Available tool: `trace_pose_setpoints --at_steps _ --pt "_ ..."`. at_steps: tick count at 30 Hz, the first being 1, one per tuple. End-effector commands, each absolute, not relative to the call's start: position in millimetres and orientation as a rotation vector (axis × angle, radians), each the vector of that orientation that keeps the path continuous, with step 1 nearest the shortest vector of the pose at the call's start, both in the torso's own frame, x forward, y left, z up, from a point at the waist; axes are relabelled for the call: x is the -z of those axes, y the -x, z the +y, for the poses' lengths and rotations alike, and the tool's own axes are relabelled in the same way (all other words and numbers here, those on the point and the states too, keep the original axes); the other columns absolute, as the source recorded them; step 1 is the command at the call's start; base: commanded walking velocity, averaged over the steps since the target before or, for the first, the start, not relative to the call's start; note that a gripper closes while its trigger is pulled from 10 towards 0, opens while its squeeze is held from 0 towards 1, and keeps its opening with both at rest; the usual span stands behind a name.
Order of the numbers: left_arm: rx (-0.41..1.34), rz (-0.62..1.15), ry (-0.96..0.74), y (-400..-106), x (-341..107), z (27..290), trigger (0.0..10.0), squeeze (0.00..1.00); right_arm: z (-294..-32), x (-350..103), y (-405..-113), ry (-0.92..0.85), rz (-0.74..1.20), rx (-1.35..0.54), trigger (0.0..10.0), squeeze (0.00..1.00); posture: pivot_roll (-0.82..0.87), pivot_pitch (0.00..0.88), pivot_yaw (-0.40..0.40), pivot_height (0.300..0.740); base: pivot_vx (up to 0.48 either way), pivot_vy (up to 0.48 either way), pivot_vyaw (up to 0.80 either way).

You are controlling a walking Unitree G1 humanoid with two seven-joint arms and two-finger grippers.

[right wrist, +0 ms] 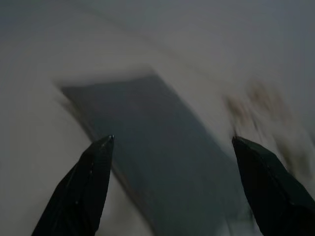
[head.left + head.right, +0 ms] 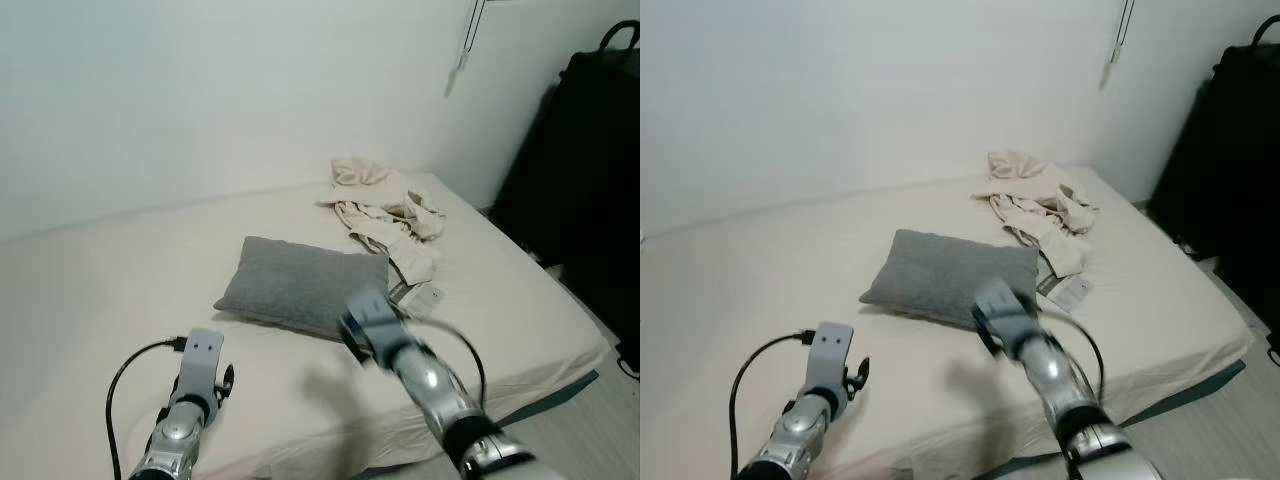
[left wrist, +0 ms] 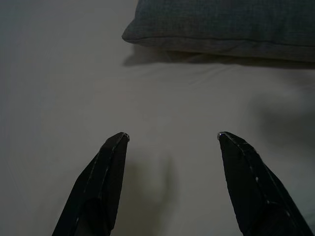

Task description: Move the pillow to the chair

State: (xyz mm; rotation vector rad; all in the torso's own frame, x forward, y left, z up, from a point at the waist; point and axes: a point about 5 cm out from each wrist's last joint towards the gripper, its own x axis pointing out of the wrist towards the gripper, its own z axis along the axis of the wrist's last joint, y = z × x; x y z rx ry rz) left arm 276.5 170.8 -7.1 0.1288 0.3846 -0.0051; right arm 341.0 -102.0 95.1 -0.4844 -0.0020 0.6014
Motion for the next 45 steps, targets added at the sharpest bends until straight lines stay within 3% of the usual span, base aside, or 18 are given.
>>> trace_pose_setpoints --at_steps 1,4,6,8,9,10,16,19,23,40,45 --pt "0.015 0.387 -0.147 -277 6 172 10.0 0.0 -84 -128 -344 0.546 -0.094 -0.752 10.0 0.0 0.05 0.106 0.022 0.74 0.0 0.0 0.0" --pt "0.019 0.377 -0.147 -278 5 171 10.0 0.0 -74 -157 -347 0.57 -0.149 -0.789 10.0 0.0 0.05 0.131 0.024 0.74 0.0 0.0 0.0" --pt "0.031 0.362 -0.146 -277 4 170 10.0 0.0 -56 -211 -347 0.593 -0.276 -0.813 10.0 0.0 0.04 0.153 0.03 0.74 0.0 0.0 0.0" --pt "0.036 0.357 -0.145 -277 3 169 10.0 0.0 -50 -229 -345 0.623 -0.325 -0.824 10.0 0.0 0.04 0.158 0.031 0.74 0.0 0.0 0.0" --pt "0.05 0.353 -0.147 -276 3 169 10.0 0.0 -38 -277 -340 0.691 -0.45 -0.843 10.0 0.0 0.03 0.179 0.033 0.74 0.0 0.0 0.0" --pt "0.05 0.353 -0.147 -276 3 169 10.0 0.0 -38 -277 -340 0.691 -0.45 -0.843 10.0 0.0 0.03 0.179 0.033 0.74 0.0 0.0 0.0" --pt "0.052 0.359 -0.149 -274 3 174 10.0 0.0 -13 -375 -323 0.715 -0.683 -0.831 10.0 0.0 0.01 0.196 0.04 0.74 0.0 0.0 0.0" --pt "0.051 0.353 -0.158 -274 2 176 10.0 0.0 -7 -395 -314 0.651 -0.721 -0.84 10.0 0.0 0.01 0.197 0.042 0.74 0.0 0.0 0.0" --pt "0.04 0.355 -0.17 -272 3 178 10.0 0.0 -3 -410 -307 0.561 -0.723 -0.829 10.0 0.0 0.02 0.192 0.04 0.74 0.0 0.0 0.0" --pt "0.05 0.356 -0.156 -273 2 174 10.0 0.0 -12 -424 -309 0.562 -0.716 -0.744 10.0 0.0 0.01 0.187 0.053 0.74 0.0 0.0 0.0" --pt "0.053 0.362 -0.16 -272 3 174 10.0 0.0 -7 -409 -311 0.594 -0.686 -0.771 10.0 0.0 0.01 0.182 0.053 0.74 0.0 0.0 0.0"
